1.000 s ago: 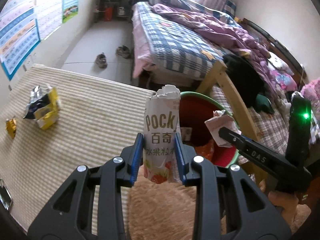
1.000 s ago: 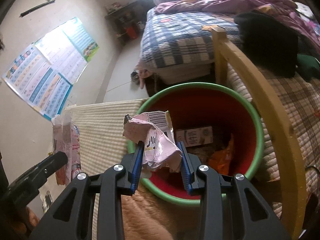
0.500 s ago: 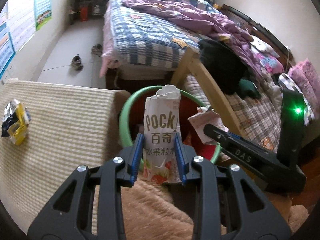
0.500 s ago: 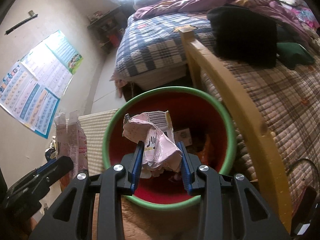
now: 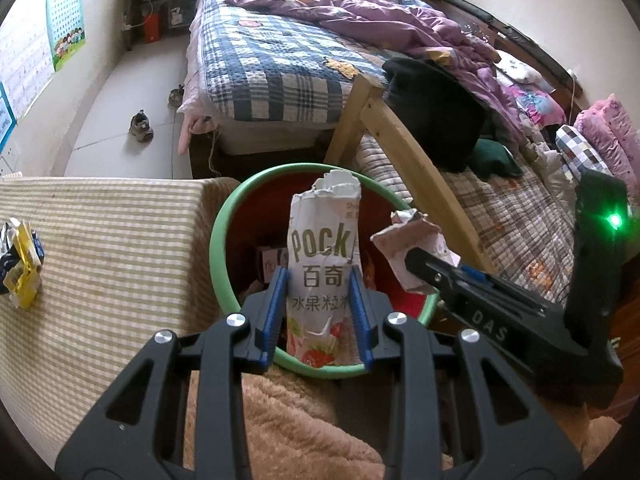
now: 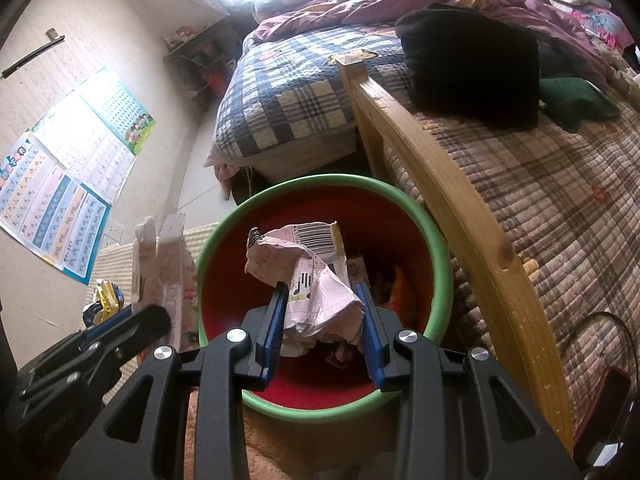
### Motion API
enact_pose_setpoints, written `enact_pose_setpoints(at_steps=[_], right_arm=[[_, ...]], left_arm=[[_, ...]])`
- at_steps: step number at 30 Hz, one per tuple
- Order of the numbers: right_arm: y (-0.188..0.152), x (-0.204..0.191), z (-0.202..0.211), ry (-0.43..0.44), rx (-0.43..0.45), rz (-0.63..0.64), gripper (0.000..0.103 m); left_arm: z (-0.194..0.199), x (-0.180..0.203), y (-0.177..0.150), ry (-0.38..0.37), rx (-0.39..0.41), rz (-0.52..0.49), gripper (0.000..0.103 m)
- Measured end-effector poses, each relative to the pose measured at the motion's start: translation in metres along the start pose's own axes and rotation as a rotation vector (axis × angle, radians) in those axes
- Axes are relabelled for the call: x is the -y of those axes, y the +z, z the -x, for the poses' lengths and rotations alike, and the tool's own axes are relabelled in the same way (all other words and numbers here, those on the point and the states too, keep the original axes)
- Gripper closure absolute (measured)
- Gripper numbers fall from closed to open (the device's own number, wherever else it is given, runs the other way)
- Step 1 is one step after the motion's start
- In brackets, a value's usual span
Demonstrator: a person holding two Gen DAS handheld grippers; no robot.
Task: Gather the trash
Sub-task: 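Open both tools to drop the wrappers into the red bucket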
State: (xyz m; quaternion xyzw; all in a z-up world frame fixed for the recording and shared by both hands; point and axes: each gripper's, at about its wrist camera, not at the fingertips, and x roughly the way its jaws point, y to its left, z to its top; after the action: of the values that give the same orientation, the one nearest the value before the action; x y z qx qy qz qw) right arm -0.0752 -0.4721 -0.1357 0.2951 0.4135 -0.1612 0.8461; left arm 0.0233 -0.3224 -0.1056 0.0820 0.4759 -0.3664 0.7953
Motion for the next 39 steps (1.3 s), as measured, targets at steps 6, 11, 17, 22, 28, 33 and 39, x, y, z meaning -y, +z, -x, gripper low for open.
enact_pose_setpoints(at_steps=[6,11,17,22,28,33,39], right_arm=[[0.003,0.003,0.002,-0.014,0.01,-0.008,0.068],[0.004,0.008,0.003,-0.024,0.015,-0.028,0.063],[0.003,-0.001,0.006,-0.044,0.031,-0.002,0.055],[0.005,-0.029,0.002,-0.01,0.035,0.04,0.054],[-0.003,-0.114,-0.033,0.138,-0.045,0.17,0.047],[-0.02,-0.21,-0.082,0.292,-0.162,0.289,0.047],[-0.038,-0.319,-0.148,0.381,-0.261,0.382,0.039]], left_arm=[[-0.007,0.003,0.003,0.001,-0.012,-0.001,0.073],[-0.005,-0.002,0.003,0.003,0.012,0.015,0.04],[0.011,-0.019,0.001,0.004,0.049,0.078,0.036],[0.039,-0.05,-0.013,0.049,0.095,0.11,0.035],[0.085,-0.127,-0.054,0.201,0.134,0.248,0.034],[0.124,-0.197,-0.101,0.319,0.151,0.425,0.034],[0.147,-0.25,-0.146,0.388,0.148,0.589,0.034]])
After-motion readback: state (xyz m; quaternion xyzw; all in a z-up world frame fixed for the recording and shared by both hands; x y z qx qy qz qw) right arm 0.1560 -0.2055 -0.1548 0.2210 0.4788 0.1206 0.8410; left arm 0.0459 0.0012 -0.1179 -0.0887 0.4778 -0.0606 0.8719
